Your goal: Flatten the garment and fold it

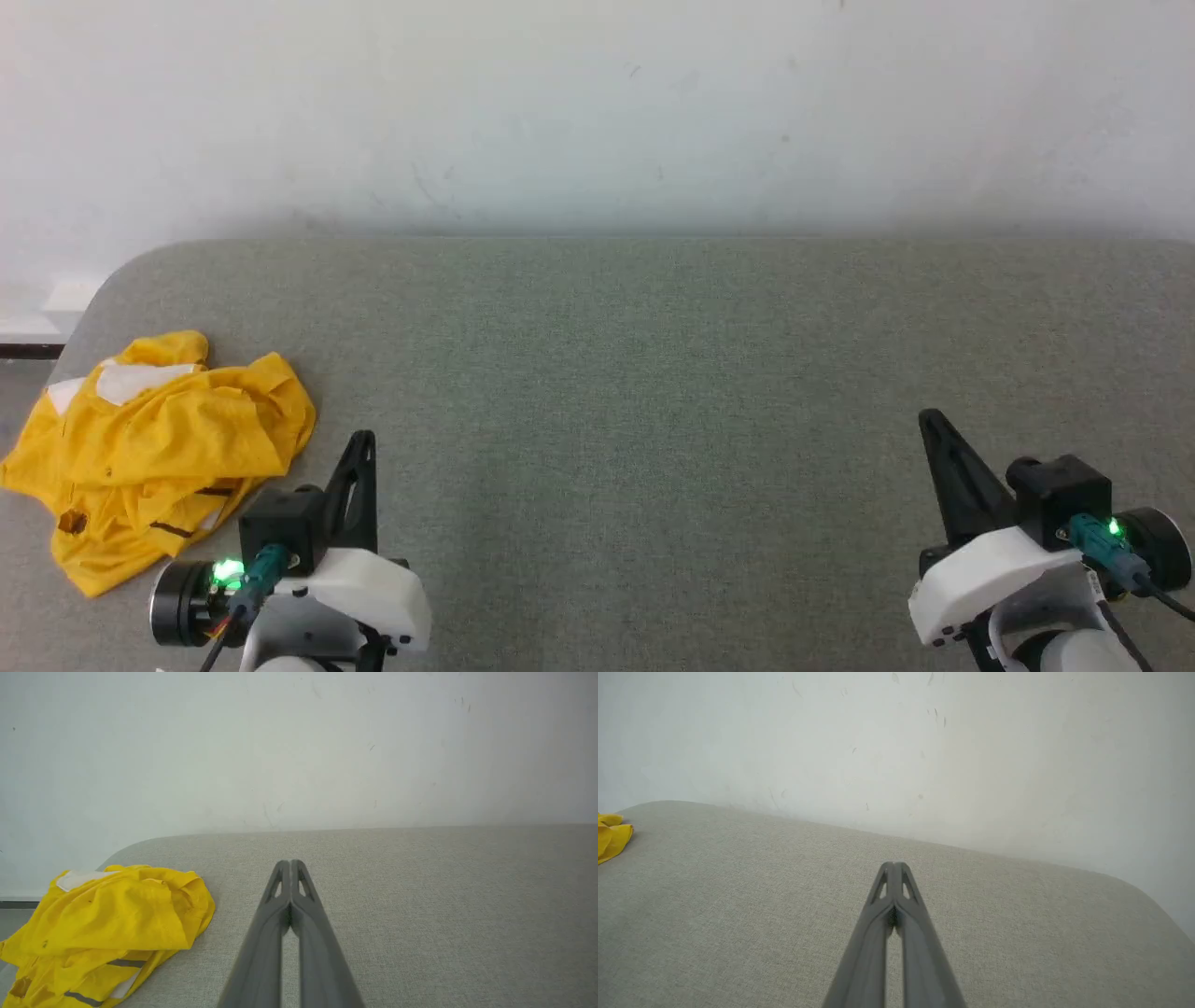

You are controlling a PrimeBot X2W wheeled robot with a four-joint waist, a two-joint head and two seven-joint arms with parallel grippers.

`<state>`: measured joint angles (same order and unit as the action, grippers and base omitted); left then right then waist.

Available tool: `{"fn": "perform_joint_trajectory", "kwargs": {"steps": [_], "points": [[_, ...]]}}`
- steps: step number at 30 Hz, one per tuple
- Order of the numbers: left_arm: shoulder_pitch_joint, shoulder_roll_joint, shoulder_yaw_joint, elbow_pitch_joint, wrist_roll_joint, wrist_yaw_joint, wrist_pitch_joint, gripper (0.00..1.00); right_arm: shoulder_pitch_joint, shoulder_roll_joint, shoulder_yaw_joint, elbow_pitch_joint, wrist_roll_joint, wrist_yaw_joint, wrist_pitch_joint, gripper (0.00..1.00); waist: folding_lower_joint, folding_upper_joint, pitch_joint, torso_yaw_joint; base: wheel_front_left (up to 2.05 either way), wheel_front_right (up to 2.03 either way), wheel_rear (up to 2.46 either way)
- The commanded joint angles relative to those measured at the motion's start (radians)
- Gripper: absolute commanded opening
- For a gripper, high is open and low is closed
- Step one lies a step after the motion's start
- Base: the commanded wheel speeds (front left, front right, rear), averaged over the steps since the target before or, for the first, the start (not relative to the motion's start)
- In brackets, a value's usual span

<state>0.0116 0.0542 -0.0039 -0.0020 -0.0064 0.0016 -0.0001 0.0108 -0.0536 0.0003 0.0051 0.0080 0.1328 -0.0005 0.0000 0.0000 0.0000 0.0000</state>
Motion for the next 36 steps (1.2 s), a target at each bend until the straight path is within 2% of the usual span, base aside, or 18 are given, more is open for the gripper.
{"fn": "perform_joint_trajectory", "kwargs": {"steps": [1, 35, 36], "points": [[-0.012, -0.004, 0.004, 0.002, 0.006, -0.002, 0.0, 0.0, -0.011, 0.003, 0.0, -0.005, -0.008, -0.002, 0.0, 0.0, 0.0, 0.0, 0.0, 0.0, 0.0, 0.0, 0.0], [-0.012, -0.004, 0.004, 0.002, 0.006, -0.002, 0.0, 0.0, -0.011, 0.003, 0.0, -0.005, -0.008, -0.002, 0.0, 0.0, 0.0, 0.0, 0.0, 0.0, 0.0, 0.0, 0.0], [0.0, 0.0, 0.0, 0.0, 0.0, 0.0, 0.0, 1.0, 0.0, 0.0, 0.0, 0.0, 0.0, 0.0, 0.0, 1.0, 0.0, 0.0, 0.0, 0.0, 0.0, 0.0, 0.0]]}}
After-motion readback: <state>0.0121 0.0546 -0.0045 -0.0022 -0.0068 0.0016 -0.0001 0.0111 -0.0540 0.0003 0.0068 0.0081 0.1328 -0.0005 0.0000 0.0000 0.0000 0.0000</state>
